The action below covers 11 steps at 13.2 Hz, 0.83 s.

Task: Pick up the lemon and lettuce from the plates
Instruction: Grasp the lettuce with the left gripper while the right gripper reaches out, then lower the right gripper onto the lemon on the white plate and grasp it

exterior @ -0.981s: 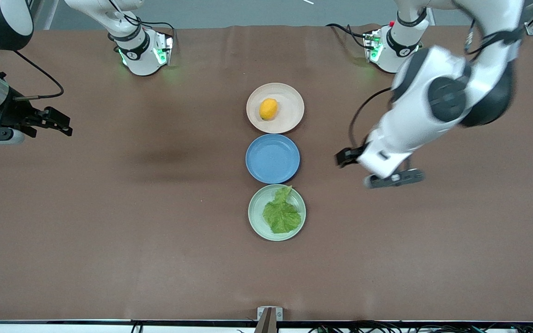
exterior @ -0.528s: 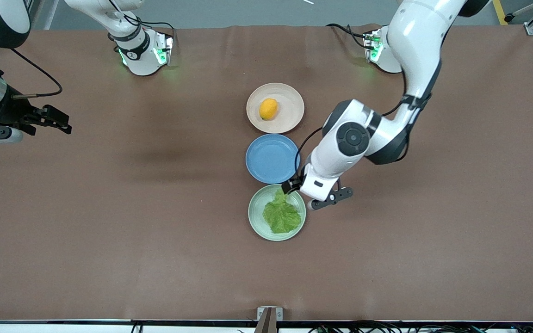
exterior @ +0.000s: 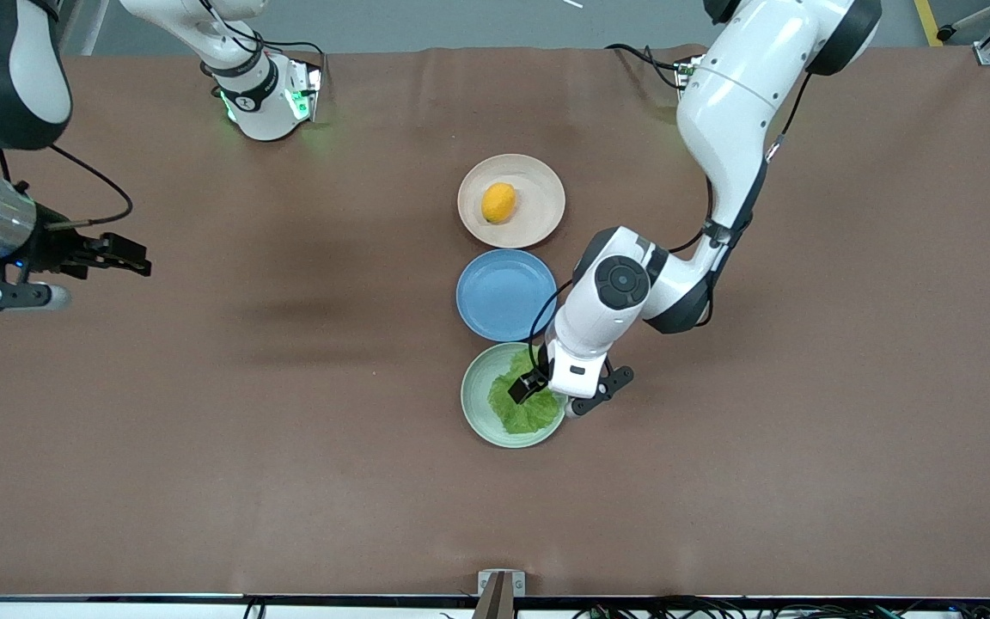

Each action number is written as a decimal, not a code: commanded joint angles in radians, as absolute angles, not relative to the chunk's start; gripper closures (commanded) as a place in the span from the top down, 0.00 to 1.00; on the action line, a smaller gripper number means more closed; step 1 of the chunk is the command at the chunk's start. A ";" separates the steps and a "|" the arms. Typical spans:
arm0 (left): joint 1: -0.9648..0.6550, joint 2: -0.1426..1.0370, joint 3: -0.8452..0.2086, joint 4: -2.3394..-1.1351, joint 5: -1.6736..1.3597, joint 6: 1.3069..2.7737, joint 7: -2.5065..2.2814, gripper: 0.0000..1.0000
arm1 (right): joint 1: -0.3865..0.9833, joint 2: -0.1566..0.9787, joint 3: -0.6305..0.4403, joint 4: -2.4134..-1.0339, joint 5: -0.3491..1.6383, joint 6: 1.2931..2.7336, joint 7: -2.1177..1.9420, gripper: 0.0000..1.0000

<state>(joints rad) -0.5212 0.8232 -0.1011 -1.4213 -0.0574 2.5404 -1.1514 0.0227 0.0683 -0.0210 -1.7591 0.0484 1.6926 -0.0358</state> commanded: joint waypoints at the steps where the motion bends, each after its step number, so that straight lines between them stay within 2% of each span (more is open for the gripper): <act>1: -0.549 0.871 -0.072 -1.379 -0.046 2.568 -1.181 1.00 | 0.090 0.058 -0.005 -1.755 0.092 1.643 0.166 1.00; 4: -0.551 0.890 -0.074 -1.379 -0.054 2.568 -1.196 1.00 | 0.257 -0.004 0.000 -1.828 0.136 1.680 0.556 1.00; 5: -0.551 0.893 -0.074 -1.379 -0.054 2.568 -1.210 0.96 | 0.328 -0.024 0.000 -1.860 0.144 1.712 0.663 1.00; 9: -0.551 0.896 -0.074 -1.379 -0.055 2.568 -1.226 0.60 | 0.599 -0.055 0.000 -1.998 0.155 1.931 1.047 1.00; 11: -0.551 0.896 -0.074 -1.381 -0.055 2.568 -1.227 0.47 | 0.723 -0.048 0.000 -2.071 0.155 2.076 1.214 1.00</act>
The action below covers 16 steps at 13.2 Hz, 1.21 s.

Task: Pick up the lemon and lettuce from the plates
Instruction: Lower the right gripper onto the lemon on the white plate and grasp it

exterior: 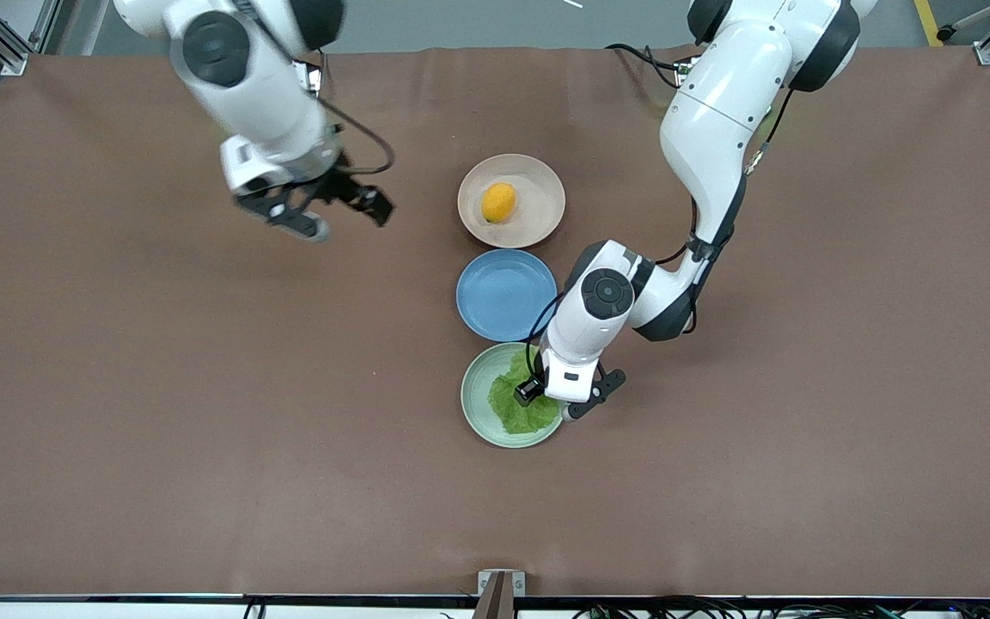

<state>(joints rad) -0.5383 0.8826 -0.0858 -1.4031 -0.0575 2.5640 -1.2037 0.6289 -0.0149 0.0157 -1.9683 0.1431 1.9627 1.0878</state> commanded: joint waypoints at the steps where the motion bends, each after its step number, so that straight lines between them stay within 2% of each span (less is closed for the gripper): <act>1: -0.551 0.896 -0.074 -1.381 -0.055 2.568 -1.227 0.40 | 0.768 -0.040 0.000 -2.098 0.155 2.130 1.245 1.00; 5: -0.551 0.894 -0.075 -1.381 -0.055 2.568 -1.227 0.11 | 0.941 0.072 -0.002 -2.171 0.155 2.334 1.293 1.00; 7: -0.551 0.888 -0.075 -1.381 -0.055 2.568 -1.226 0.03 | 0.994 0.158 -0.002 -2.172 0.147 2.434 1.348 1.00; 9: -0.551 0.877 -0.081 -1.381 -0.055 2.560 -1.227 0.01 | 1.035 0.234 -0.005 -2.172 0.137 2.522 1.396 1.00; 13: -0.551 0.800 -0.086 -1.382 -0.101 2.542 -1.235 0.00 | 1.074 0.328 -0.008 -2.174 0.114 2.592 1.425 1.00; 16: -0.523 0.700 -0.086 -1.391 -0.107 2.386 -1.233 0.00 | 1.091 0.385 -0.008 -2.172 0.109 2.677 1.465 1.00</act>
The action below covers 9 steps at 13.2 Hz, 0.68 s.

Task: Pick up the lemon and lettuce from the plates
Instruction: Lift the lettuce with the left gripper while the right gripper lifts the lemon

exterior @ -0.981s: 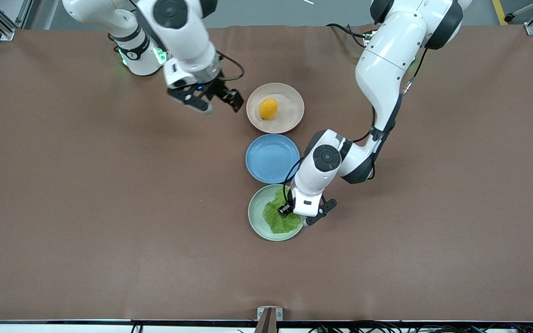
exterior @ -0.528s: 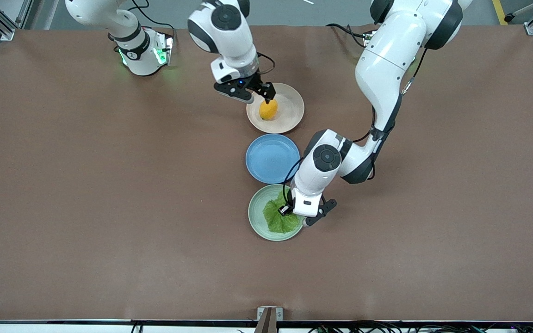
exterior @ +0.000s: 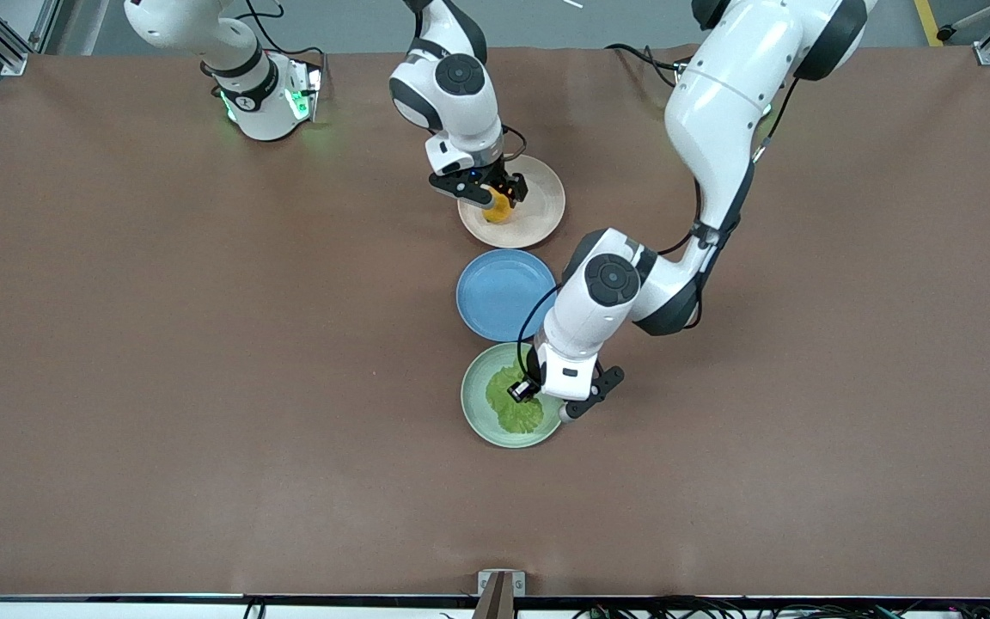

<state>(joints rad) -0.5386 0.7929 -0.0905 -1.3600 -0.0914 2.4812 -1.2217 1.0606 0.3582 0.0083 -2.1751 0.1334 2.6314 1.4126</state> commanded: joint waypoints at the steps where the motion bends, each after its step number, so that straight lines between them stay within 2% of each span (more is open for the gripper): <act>1: -0.494 0.657 -0.084 -1.400 -0.107 2.344 -1.226 0.00 | 1.095 0.396 -0.011 -2.172 0.109 2.697 1.474 1.00; 3: -0.436 0.574 -0.087 -1.460 -0.107 2.312 -1.221 0.00 | 1.101 0.420 -0.012 -2.172 0.109 2.718 1.477 1.00; 4: -0.407 0.528 -0.087 -1.512 -0.107 2.307 -1.207 0.00 | 1.109 0.431 -0.012 -2.172 0.109 2.735 1.479 0.96; 5: -0.373 0.476 -0.089 -1.578 -0.107 2.307 -1.177 0.00 | 1.112 0.440 -0.014 -2.171 0.109 2.744 1.489 0.87; 6: -0.335 0.433 -0.090 -1.636 -0.107 2.307 -1.143 0.00 | 1.114 0.442 -0.014 -2.171 0.109 2.744 1.493 0.72; 7: -0.298 0.395 -0.094 -1.693 -0.107 2.307 -1.122 0.00 | 1.115 0.440 -0.014 -2.171 0.107 2.744 1.491 0.48; 8: -0.261 0.364 -0.095 -1.754 -0.107 2.313 -1.105 0.00 | 1.114 0.440 -0.014 -2.171 0.107 2.743 1.491 0.16; 9: -0.226 0.339 -0.095 -1.803 -0.107 2.315 -1.089 0.00 | 1.108 0.437 -0.014 -2.169 0.107 2.734 1.491 0.02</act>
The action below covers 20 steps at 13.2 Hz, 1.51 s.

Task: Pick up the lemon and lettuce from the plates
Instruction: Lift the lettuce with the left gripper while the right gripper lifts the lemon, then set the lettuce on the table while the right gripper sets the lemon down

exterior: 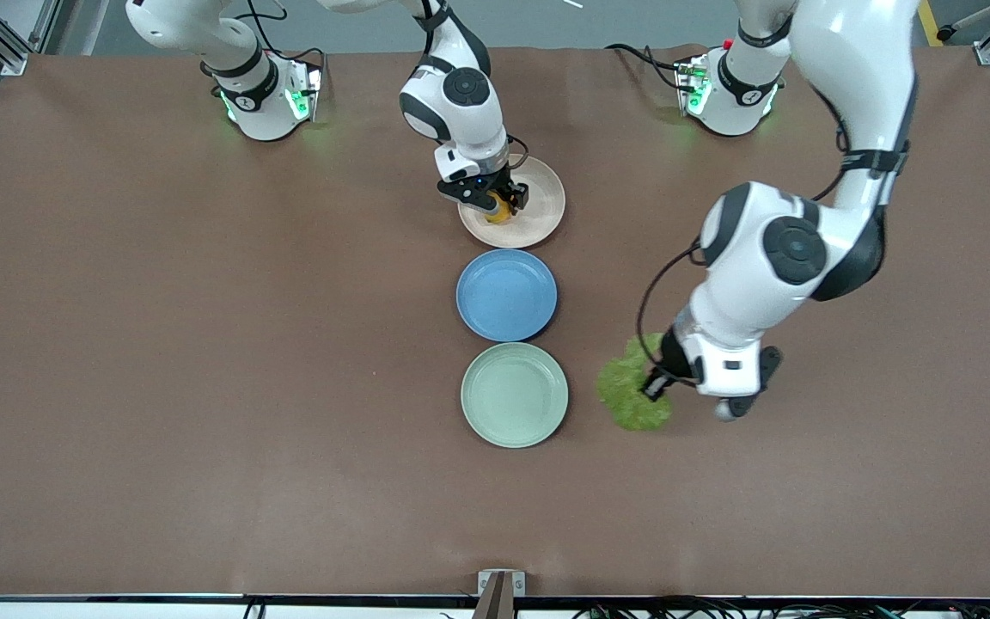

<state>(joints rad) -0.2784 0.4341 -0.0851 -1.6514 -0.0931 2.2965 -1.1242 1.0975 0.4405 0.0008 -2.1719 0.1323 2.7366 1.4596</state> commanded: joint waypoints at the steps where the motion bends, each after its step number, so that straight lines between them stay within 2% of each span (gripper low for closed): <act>1: -0.195 0.315 -0.095 -1.853 -0.107 2.318 -1.065 0.00 | 1.097 0.424 -0.020 -2.168 0.107 2.723 1.482 0.00; 5: -0.112 0.279 -0.095 -1.995 -0.109 2.393 -1.038 0.00 | 0.998 0.258 -0.093 -2.148 0.103 2.431 1.237 0.00; 8: -0.103 0.281 -0.092 -2.074 -0.138 2.468 -1.051 0.00 | 0.798 0.184 -0.101 -2.152 0.103 2.361 0.909 0.00; 10: -0.074 0.293 -0.094 -2.118 -0.141 2.563 -1.057 0.00 | 0.647 0.190 -0.103 -2.152 0.101 2.362 0.669 0.00; 14: -0.046 0.288 -0.094 -2.195 -0.161 2.632 -1.054 0.01 | 0.364 0.236 -0.101 -2.149 0.068 2.404 0.246 0.00; 16: -0.046 0.304 -0.092 -2.229 -0.161 2.701 -1.055 0.01 | 0.301 0.293 -0.101 -2.148 0.067 2.463 0.137 0.01; 20: -0.029 0.317 -0.092 -2.244 -0.161 2.715 -1.040 0.02 | 0.227 0.415 -0.100 -2.137 0.067 2.572 -0.004 0.02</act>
